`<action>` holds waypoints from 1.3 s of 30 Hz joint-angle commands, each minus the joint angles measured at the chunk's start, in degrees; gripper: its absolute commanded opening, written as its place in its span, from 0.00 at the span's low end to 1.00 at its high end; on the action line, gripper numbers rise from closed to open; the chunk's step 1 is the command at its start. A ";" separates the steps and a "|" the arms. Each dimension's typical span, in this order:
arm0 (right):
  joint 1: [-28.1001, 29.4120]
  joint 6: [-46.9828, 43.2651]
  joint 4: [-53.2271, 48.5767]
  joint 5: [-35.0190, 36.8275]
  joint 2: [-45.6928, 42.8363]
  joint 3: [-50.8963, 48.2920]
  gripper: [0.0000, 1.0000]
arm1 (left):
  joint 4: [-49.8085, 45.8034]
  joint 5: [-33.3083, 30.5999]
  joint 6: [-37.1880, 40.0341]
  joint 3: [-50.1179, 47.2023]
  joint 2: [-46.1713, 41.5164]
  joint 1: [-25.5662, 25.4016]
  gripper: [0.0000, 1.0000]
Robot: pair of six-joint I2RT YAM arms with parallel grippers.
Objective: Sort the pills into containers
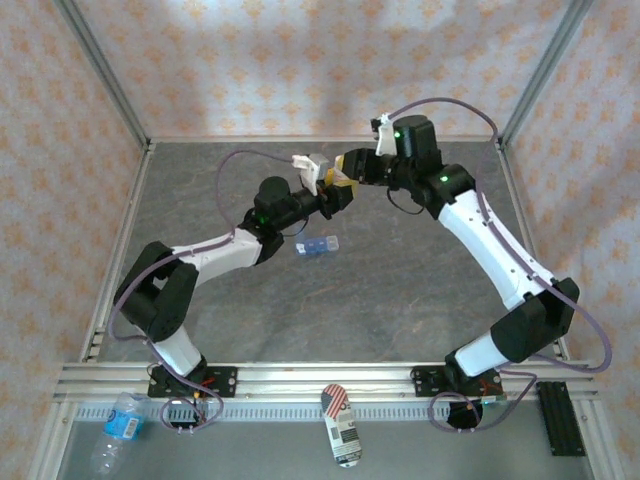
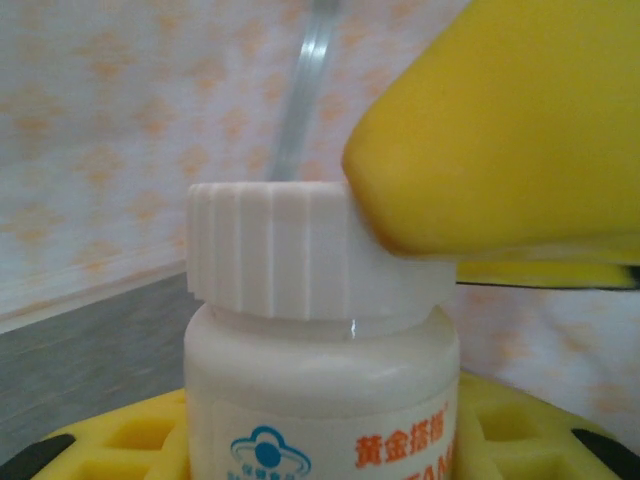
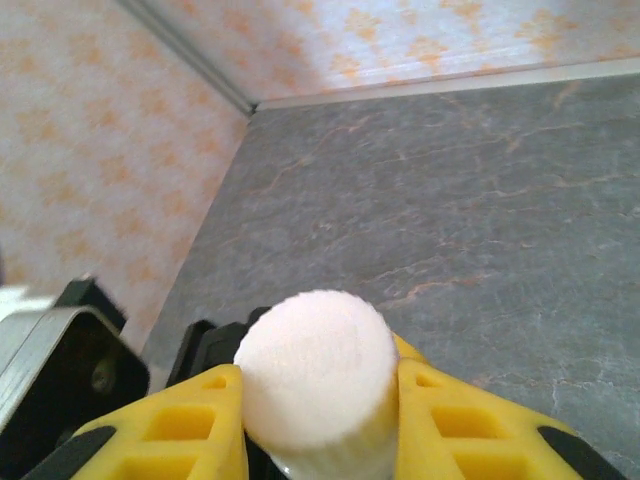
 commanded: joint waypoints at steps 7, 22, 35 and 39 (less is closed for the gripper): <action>5.15 13.75 9.86 9.89 5.18 -3.30 0.25 | 5.54 -15.76 11.86 0.54 -0.94 -7.50 0.00; -7.41 2.49 1.26 -7.35 -10.29 -2.57 0.71 | 7.26 -2.86 3.67 -1.85 -3.86 -0.96 0.00; -7.67 -11.61 -10.43 -19.01 -3.26 9.08 0.77 | 15.44 26.70 -14.25 3.59 0.69 2.58 0.00; -7.65 -11.96 -11.01 -23.00 -0.73 11.26 0.77 | 20.49 29.66 -21.57 4.96 3.72 3.17 0.00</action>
